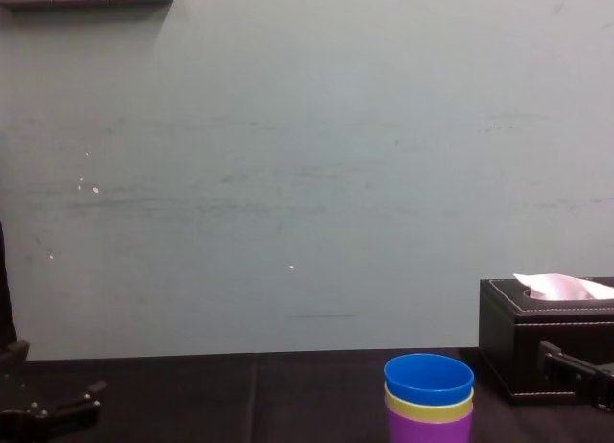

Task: Stack the three plastic cups sequentially using one hand.

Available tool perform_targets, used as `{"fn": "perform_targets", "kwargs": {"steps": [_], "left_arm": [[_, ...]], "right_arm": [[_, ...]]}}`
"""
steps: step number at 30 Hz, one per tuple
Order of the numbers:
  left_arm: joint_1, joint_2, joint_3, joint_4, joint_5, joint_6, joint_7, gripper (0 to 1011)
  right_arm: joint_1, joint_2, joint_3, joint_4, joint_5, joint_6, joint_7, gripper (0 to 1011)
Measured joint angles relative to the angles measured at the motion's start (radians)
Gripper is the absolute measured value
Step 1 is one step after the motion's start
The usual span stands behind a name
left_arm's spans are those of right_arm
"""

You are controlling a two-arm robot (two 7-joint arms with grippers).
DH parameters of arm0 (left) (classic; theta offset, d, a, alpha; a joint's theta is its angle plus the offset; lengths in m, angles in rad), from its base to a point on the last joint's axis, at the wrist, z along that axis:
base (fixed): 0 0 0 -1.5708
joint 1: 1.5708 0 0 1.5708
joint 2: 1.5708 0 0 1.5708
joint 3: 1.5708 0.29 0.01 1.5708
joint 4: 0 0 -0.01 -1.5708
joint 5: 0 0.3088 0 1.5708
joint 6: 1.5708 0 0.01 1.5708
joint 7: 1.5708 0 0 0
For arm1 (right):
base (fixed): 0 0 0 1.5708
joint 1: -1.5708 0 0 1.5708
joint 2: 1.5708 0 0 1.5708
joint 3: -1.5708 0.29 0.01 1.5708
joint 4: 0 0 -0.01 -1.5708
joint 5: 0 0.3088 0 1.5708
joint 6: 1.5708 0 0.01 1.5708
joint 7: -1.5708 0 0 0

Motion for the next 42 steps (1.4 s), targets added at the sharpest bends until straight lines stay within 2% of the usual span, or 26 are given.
{"fn": "perform_targets", "kwargs": {"steps": [42], "left_arm": [[0.000, 0.000, 0.000, 0.000, 0.000, 0.000, 0.000, 1012]], "right_arm": [[-0.001, 0.000, 0.000, -0.001, 0.001, -0.002, -0.002, 1002]]}}
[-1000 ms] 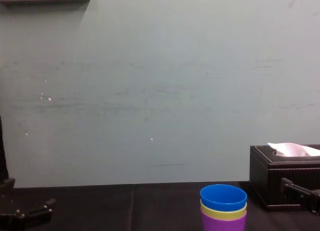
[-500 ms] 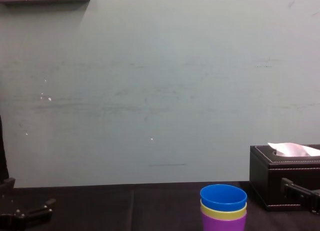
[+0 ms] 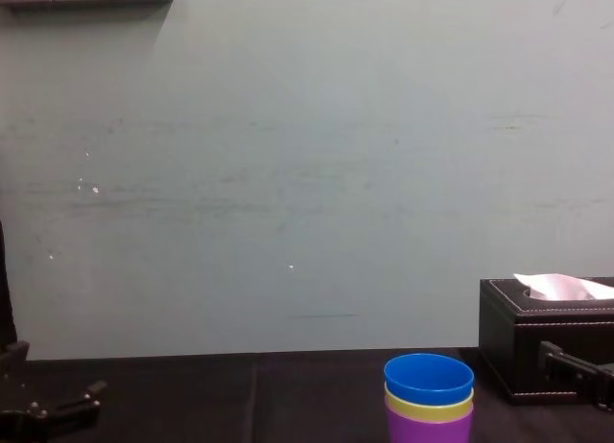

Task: Stack the three plastic cups sequentially using one hand.

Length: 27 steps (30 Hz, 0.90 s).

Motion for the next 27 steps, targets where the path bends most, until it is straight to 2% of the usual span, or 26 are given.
{"fn": "perform_targets", "kwargs": {"steps": [27], "left_arm": [[0.000, 0.000, 0.000, 0.000, 0.000, 0.000, 0.000, 1012]], "right_arm": [[0.000, 0.000, 0.000, 0.000, 0.000, 0.000, 0.000, 1003]]}}
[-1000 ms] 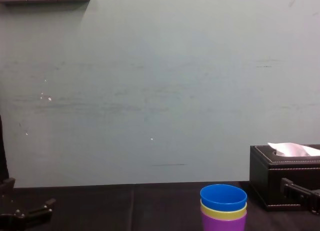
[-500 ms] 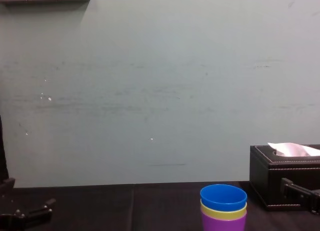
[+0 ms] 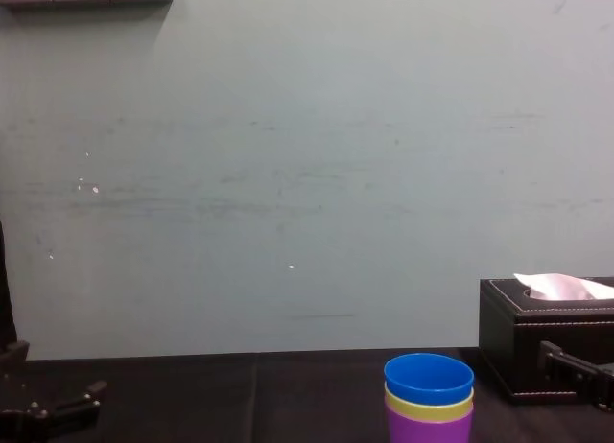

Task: Stack the three plastic cups sequentially using one hand.

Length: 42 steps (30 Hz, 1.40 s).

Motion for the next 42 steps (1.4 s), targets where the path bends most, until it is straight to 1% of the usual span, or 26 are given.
{"fn": "perform_targets", "kwargs": {"steps": [42], "left_arm": [[0.000, 0.000, 0.000, 0.000, 0.000, 0.000, 0.000, 1011]], "right_arm": [[0.000, 0.000, 0.000, 0.000, 0.000, 0.000, 0.000, 1002]]}}
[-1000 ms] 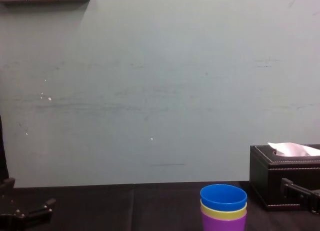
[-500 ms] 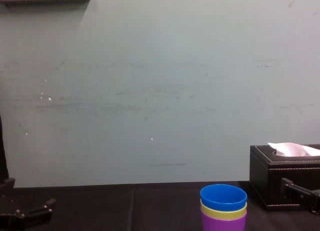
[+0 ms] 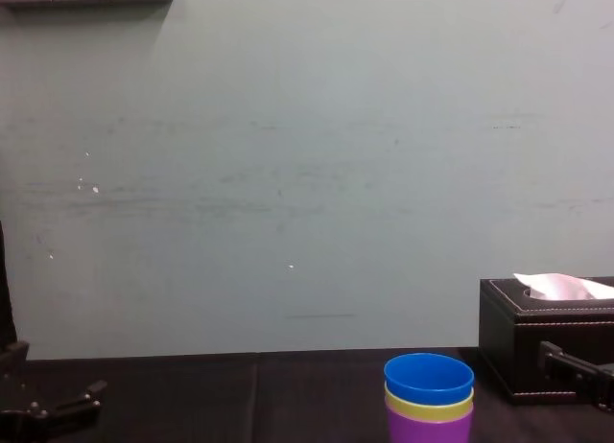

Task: Stack the three plastic cups sequentially using one hand.

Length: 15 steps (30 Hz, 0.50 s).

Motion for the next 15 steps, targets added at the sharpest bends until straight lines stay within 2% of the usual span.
{"fn": "perform_targets", "kwargs": {"steps": [15], "left_arm": [[0.000, 0.000, 0.000, 0.000, 0.000, 0.000, 0.000, 1011]], "right_arm": [[0.000, 0.000, 0.000, 0.000, 0.000, 0.000, 0.000, 1003]]}}
